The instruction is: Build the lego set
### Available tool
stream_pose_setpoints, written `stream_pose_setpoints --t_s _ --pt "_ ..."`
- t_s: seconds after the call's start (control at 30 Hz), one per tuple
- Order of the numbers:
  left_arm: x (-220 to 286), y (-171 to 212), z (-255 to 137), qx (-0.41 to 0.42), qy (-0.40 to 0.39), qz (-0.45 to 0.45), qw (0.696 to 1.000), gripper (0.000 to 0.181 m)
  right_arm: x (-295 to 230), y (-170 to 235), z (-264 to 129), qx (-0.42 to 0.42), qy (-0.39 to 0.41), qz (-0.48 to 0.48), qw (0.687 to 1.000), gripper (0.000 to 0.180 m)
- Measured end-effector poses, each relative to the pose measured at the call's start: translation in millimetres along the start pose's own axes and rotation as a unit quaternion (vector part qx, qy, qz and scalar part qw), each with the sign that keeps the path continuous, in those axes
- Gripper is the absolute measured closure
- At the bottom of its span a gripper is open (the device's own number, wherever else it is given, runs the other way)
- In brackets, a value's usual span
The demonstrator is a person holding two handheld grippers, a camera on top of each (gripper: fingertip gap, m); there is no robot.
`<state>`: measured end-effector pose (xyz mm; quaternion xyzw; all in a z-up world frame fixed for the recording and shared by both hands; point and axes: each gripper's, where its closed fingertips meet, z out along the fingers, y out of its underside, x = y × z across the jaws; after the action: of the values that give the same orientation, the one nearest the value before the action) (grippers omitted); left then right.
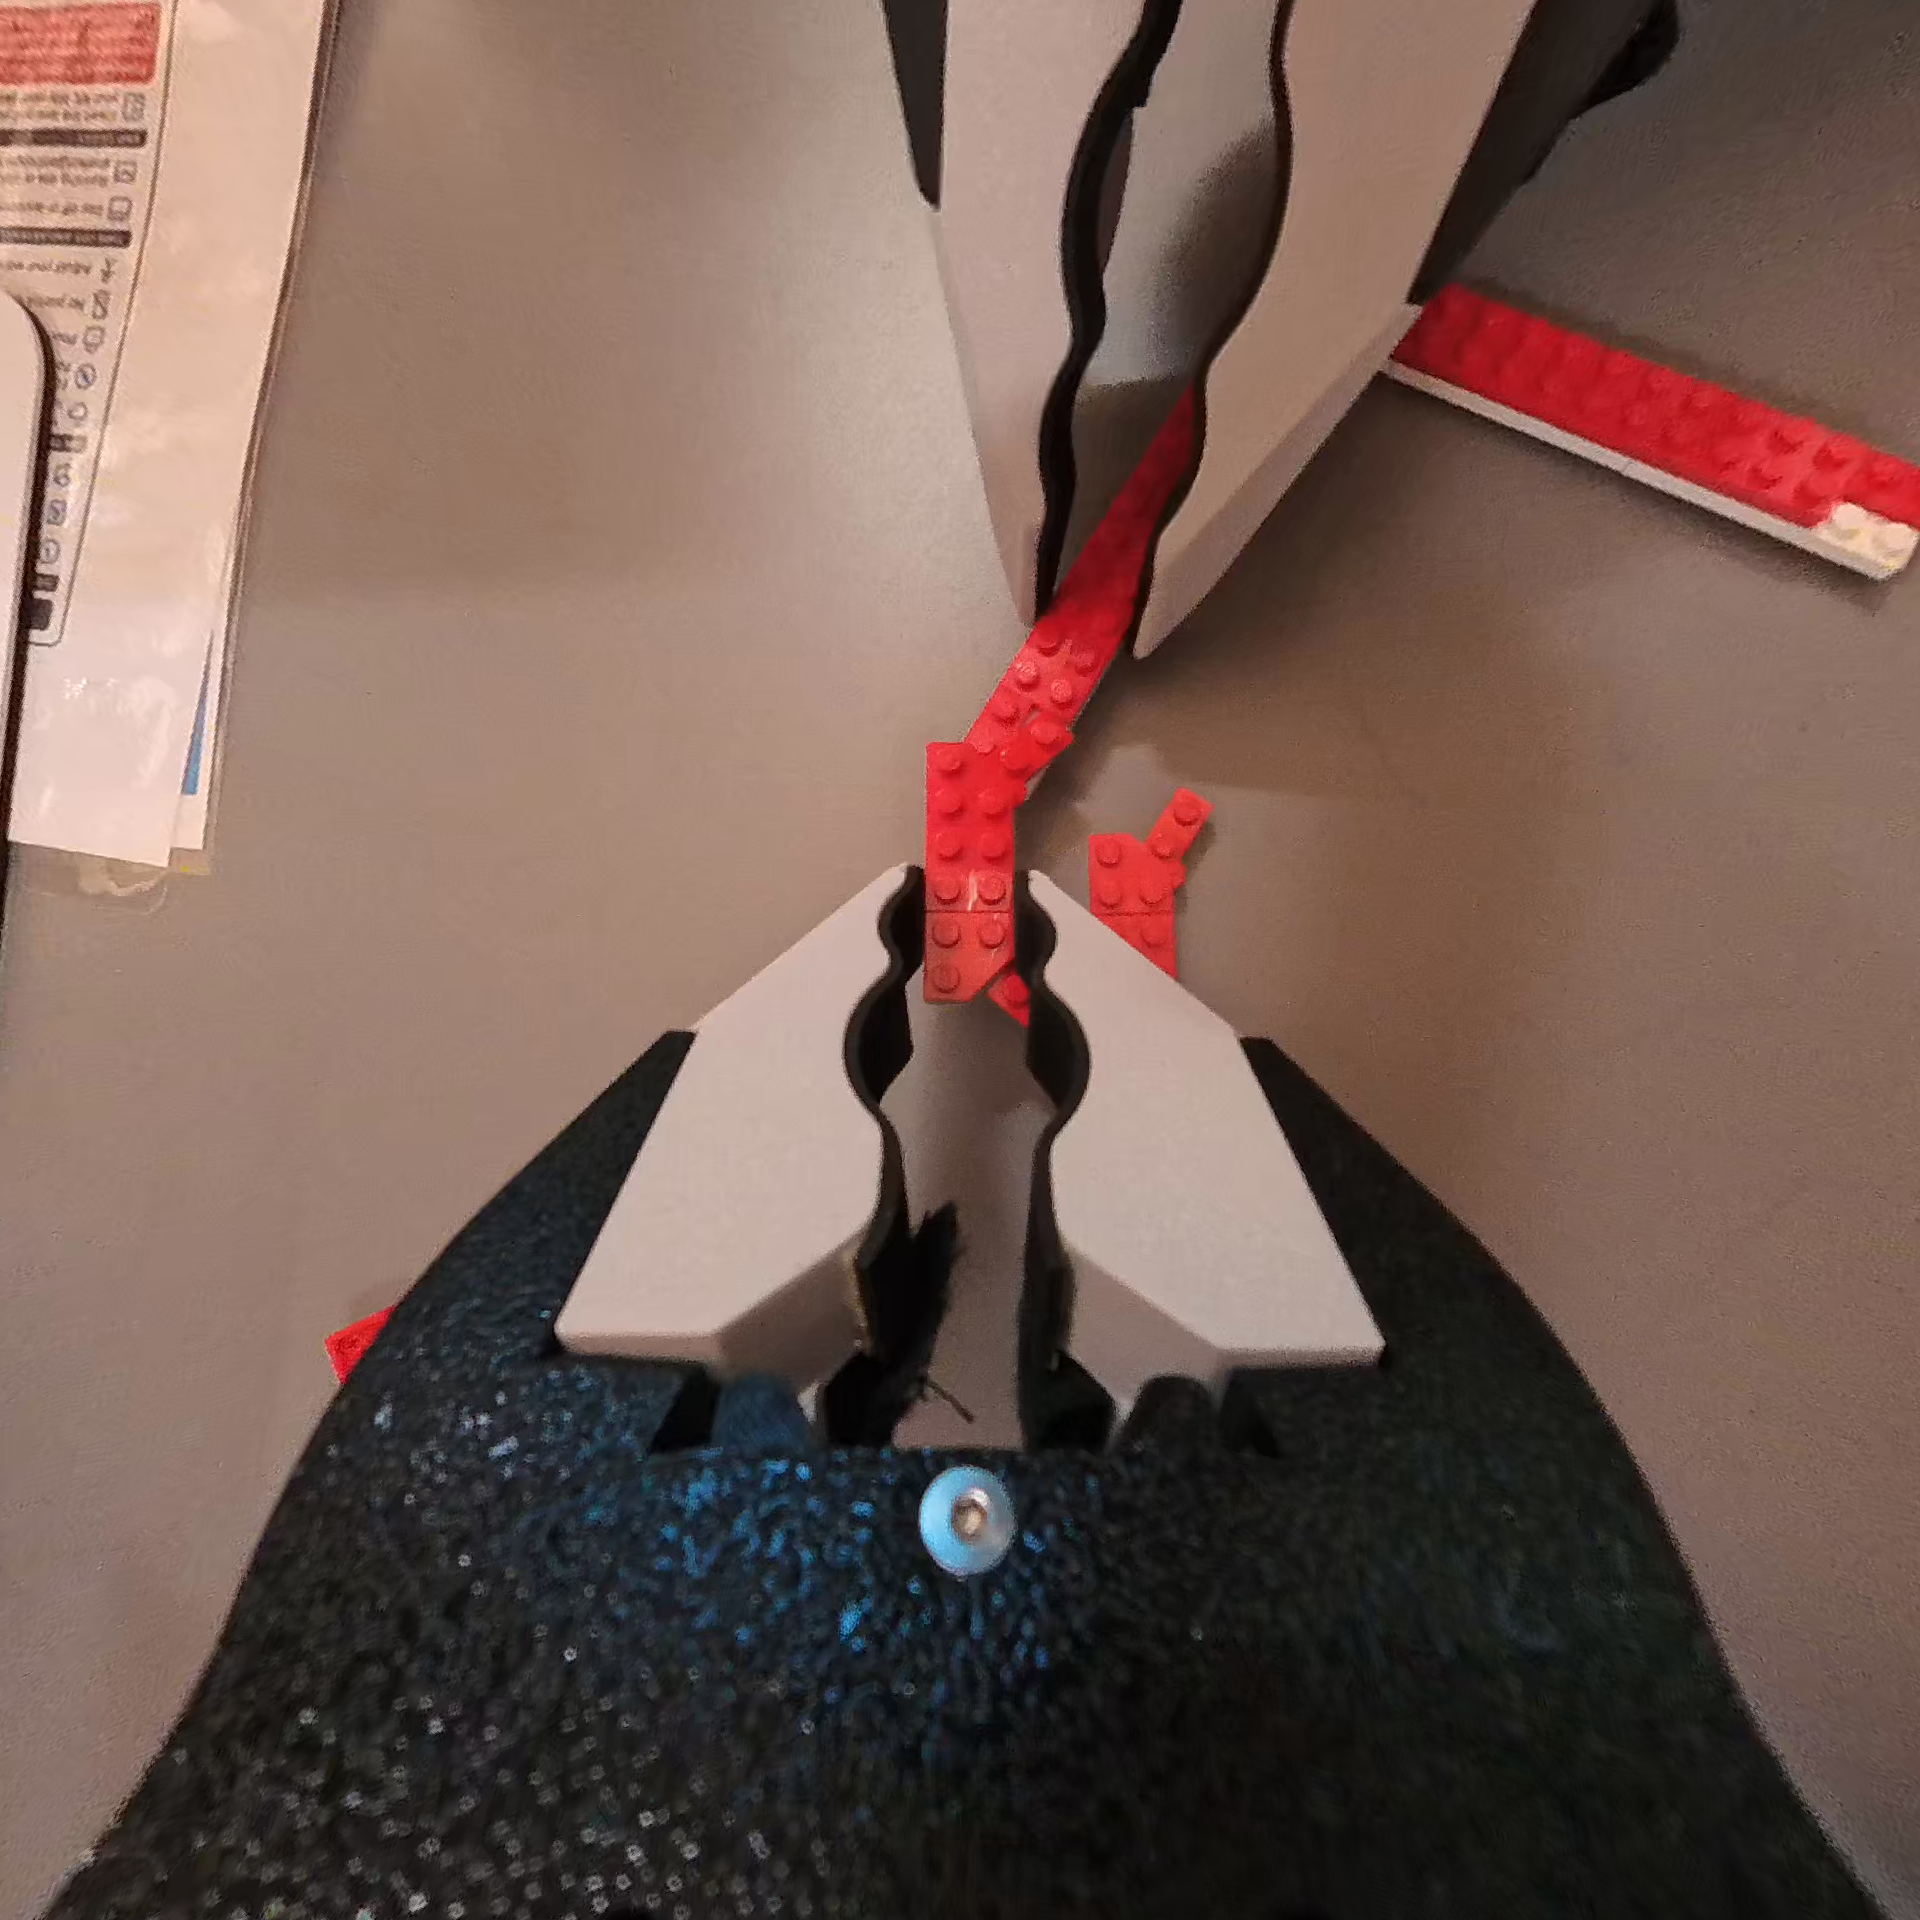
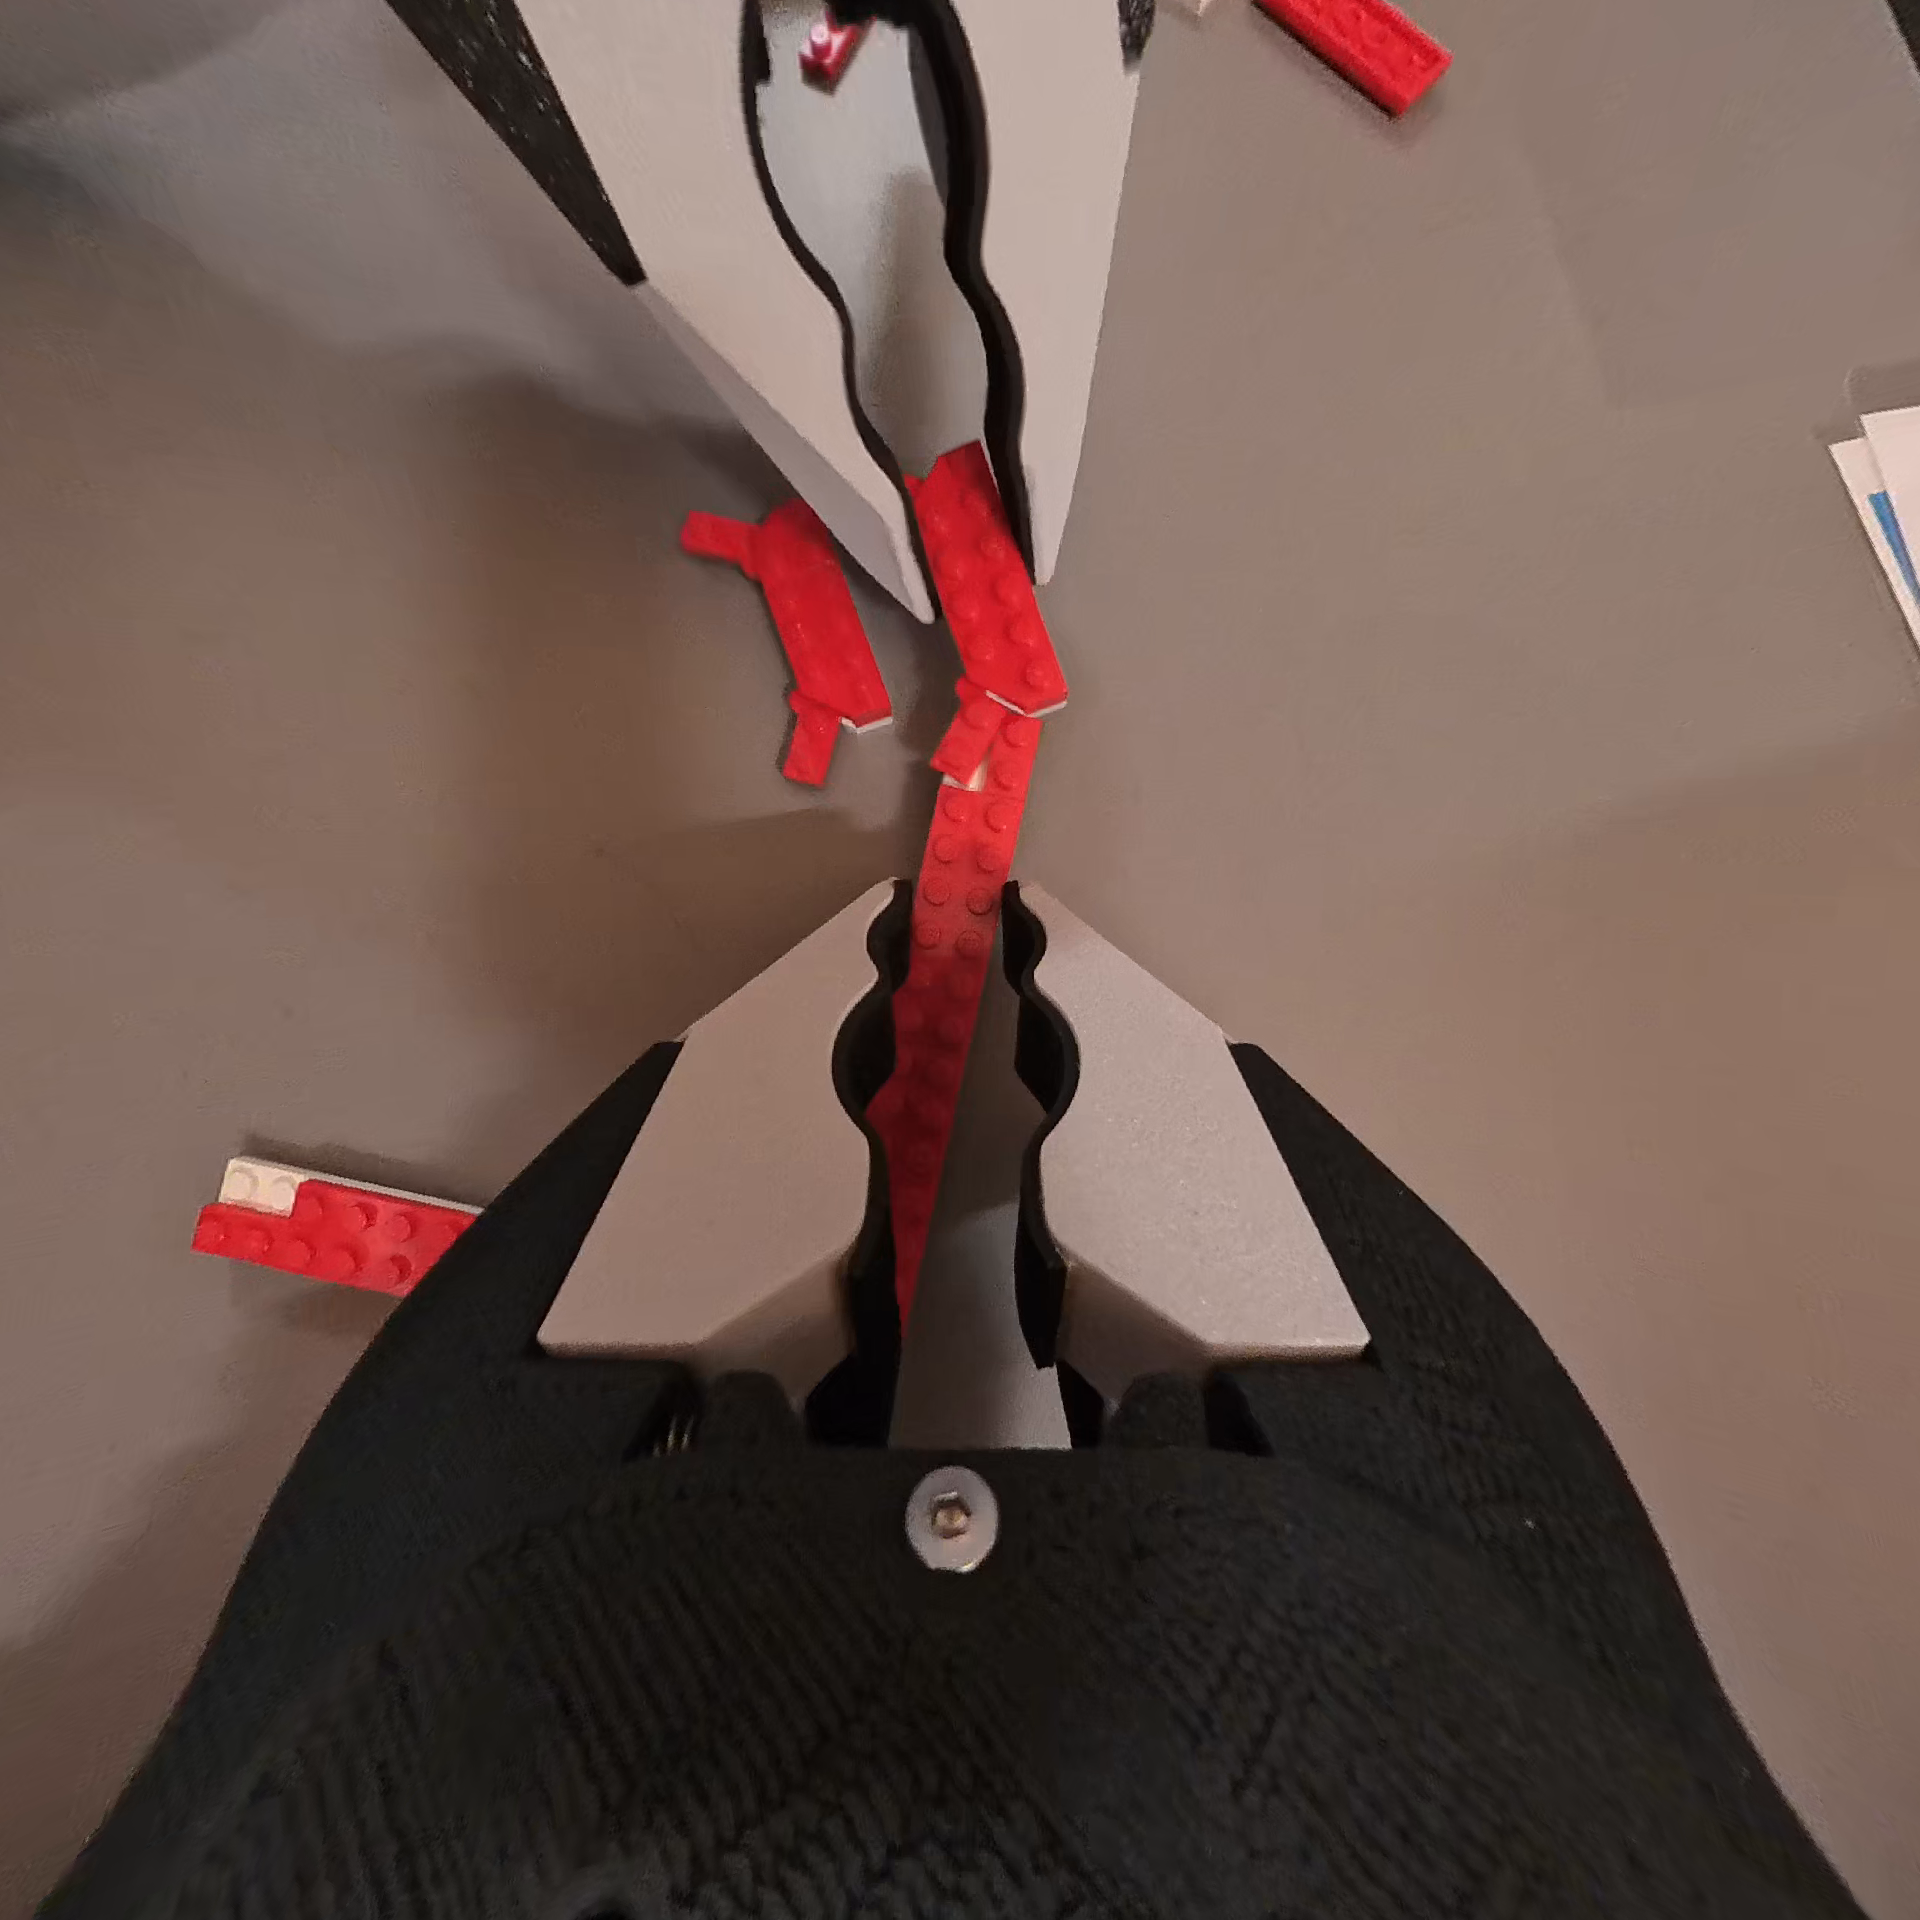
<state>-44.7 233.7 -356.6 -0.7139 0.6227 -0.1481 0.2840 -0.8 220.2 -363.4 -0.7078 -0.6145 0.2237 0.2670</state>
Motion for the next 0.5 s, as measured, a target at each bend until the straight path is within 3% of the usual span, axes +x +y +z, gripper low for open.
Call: stream_pose_setpoints --t_s 0.5 --pt "-4 10 14 -0.043 -0.005 -0.070 0.997 0.166 6 4 7 0.001 0.008 0.038 0.999 0.164"
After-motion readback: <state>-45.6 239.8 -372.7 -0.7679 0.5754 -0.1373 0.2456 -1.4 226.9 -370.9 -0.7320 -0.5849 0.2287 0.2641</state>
